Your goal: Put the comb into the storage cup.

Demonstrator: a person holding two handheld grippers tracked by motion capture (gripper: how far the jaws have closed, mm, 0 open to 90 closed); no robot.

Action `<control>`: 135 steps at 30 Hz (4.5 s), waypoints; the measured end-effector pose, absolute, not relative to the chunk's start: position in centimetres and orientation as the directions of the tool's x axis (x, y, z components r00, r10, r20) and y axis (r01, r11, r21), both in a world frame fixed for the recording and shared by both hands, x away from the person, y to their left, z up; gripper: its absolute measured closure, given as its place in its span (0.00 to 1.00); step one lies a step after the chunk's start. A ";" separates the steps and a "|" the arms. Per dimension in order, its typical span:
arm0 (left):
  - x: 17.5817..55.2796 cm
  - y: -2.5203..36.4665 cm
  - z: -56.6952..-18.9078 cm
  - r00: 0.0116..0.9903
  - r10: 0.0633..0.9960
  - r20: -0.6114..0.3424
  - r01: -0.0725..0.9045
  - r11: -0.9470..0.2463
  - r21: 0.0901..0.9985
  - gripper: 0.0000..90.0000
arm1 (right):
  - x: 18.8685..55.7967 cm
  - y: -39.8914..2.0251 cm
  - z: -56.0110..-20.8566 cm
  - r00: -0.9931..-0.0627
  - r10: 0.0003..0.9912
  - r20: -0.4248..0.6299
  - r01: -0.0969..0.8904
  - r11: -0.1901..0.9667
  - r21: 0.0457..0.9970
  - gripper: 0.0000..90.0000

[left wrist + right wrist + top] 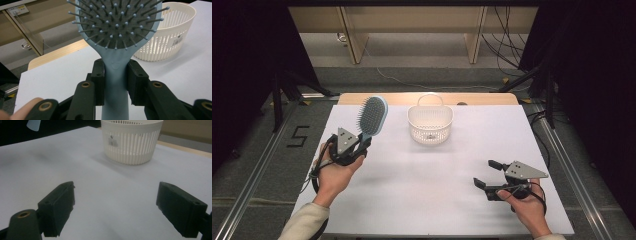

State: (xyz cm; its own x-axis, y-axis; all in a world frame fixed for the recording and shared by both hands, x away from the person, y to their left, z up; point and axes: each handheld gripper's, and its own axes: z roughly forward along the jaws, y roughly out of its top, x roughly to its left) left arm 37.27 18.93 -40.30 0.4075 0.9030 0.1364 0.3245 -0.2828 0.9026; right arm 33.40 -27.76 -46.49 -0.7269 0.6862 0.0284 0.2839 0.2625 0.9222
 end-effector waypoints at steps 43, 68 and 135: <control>38.0 18.0 -40.0 0.423 0.896 0.132 0.320 -0.284 0.904 0.78 | 33.4 -27.8 -46.5 -0.727 0.686 0.030 0.284 0.261 0.923 0.18; 38.5 17.5 -39.9 0.429 0.894 0.130 0.320 -0.285 0.903 0.78 | 33.4 -27.8 -46.5 -0.725 0.688 0.030 0.284 0.258 0.923 0.18; 40.2 14.8 -39.1 0.475 0.872 0.115 0.300 -0.283 0.911 0.78 | 33.3 -28.0 -46.5 -0.720 0.693 0.036 0.287 0.250 0.925 0.18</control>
